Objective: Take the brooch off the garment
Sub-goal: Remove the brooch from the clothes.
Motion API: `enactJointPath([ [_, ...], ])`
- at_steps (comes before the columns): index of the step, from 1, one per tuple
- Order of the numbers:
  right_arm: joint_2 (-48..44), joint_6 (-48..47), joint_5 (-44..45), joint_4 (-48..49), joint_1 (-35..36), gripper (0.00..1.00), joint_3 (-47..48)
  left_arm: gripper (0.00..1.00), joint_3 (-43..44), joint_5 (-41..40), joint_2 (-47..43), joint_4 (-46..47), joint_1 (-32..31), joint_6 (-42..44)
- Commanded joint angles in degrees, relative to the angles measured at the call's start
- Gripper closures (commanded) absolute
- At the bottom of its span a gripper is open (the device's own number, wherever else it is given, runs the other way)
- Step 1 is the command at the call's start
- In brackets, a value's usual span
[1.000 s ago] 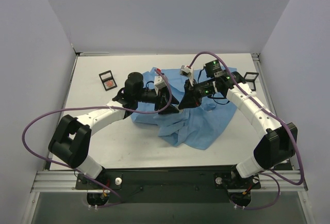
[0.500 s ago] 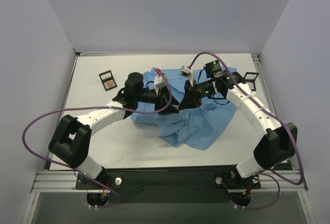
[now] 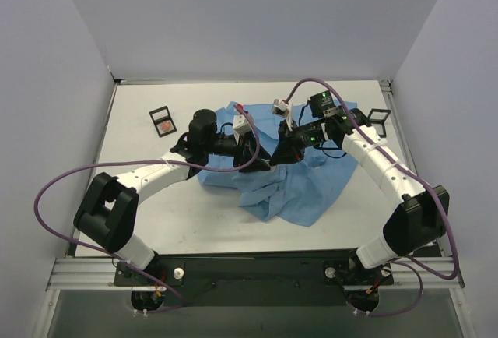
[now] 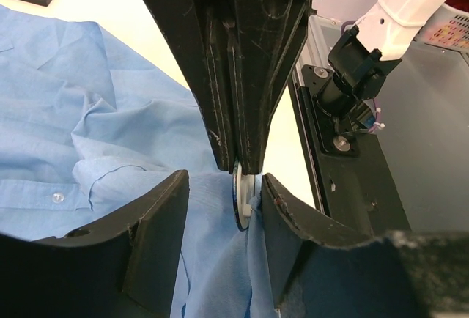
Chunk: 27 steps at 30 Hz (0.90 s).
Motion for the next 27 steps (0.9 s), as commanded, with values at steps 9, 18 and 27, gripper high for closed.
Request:
enactJointPath([
  [9, -3.44, -0.97, -5.34, -0.61, -0.61, 1.00, -0.37, 0.44, 0.38, 0.37, 0.44, 0.33, -0.19, 1.66],
  [18, -4.06, -1.41, -6.48, -0.61, -0.70, 1.00, -0.63, 0.53, 0.55, 0.37, 0.80, 0.16, -0.19, 1.84],
  [27, -4.23, -1.85, -7.27, -0.61, -0.70, 1.00, -0.89, 0.60, 0.73, 0.29, 0.88, -0.11, -0.19, 1.93],
])
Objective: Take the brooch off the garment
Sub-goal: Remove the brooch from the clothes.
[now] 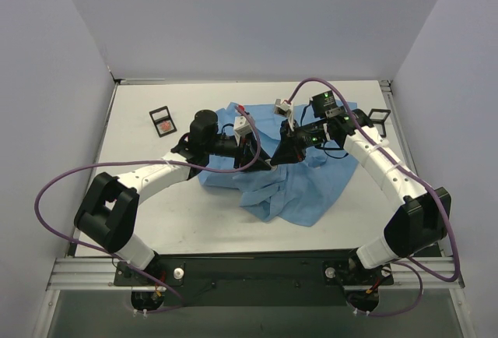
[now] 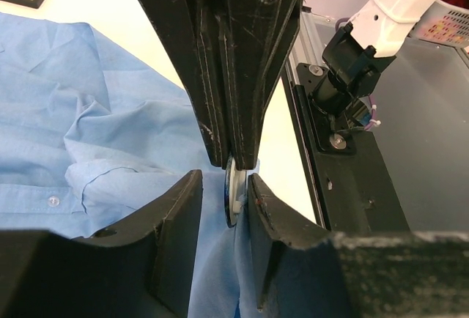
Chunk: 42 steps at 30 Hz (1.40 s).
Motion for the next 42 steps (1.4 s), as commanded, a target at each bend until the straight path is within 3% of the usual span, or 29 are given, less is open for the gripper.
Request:
enactJointPath([
  [1, -3.51, -0.98, -6.49, -0.63, -0.26, 1.00, -0.41, 0.60, 0.64, -0.37, 0.73, -0.09, 0.18, 1.44],
  [18, -3.60, -1.77, -5.79, -0.80, 0.71, 1.00, -0.68, 0.65, 1.34, -2.56, 0.82, -2.63, 0.10, 2.85],
  [27, -3.86, -2.21, -5.43, -0.80, 0.88, 1.00, -0.85, 0.76, 1.87, -4.24, 1.17, -4.04, 0.01, 3.64],
  [42, -4.04, -2.65, -4.47, -0.98, 1.32, 1.00, -0.94, 0.79, 1.96, -6.96, 0.99, -4.57, -0.08, 3.38],
])
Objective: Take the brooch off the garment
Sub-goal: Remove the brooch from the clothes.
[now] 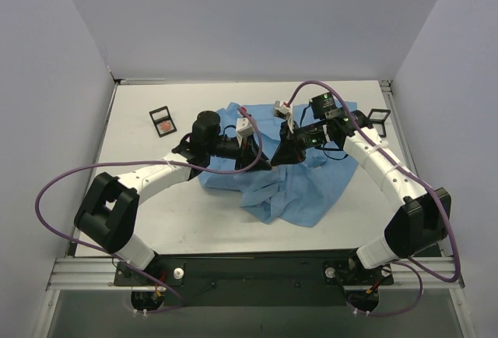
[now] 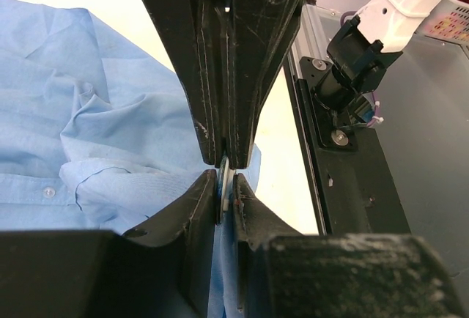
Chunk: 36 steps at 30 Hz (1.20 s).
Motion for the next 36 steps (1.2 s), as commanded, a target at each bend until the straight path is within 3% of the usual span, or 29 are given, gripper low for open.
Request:
enactJointPath([
  [1, -3.73, -0.11, -5.62, -1.53, 1.06, 1.00, -0.07, 0.80, 1.83, -5.45, 0.97, -1.38, 0.49, 1.63],
  [36, -3.82, -1.08, -5.27, -2.40, 1.50, 1.00, 0.11, 0.84, 1.74, -8.26, 0.62, -1.38, 0.66, 0.84],
])
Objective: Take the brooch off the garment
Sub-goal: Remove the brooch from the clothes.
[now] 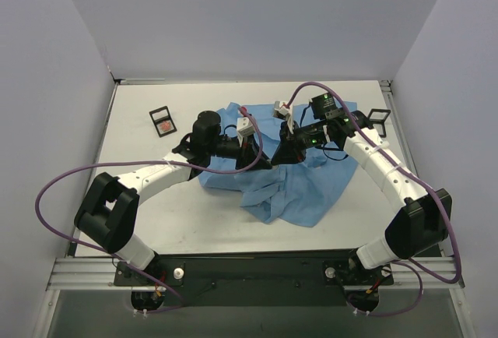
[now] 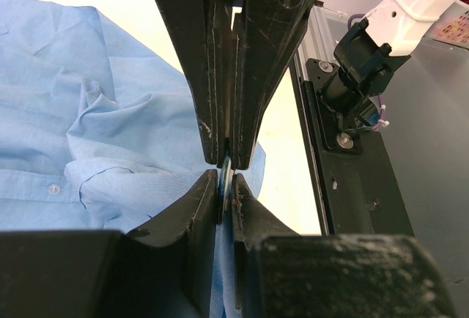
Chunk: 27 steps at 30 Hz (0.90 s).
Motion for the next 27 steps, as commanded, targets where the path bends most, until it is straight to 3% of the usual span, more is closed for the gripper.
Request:
enactJointPath([
  [1, -3.36, 0.17, -6.71, -2.58, 1.22, 1.00, 0.11, 0.84, 1.52, -7.15, 0.71, -1.00, 0.84, 0.84],
  [15, -3.19, -0.01, -6.71, -2.76, 1.30, 1.00, 0.20, 0.90, 1.61, -8.91, 1.15, 0.58, 1.72, -2.50],
  [27, -3.10, -0.19, -6.71, -2.93, 1.39, 1.00, 0.28, 0.87, 0.29, -7.51, 1.06, 5.32, 3.21, -7.16],
])
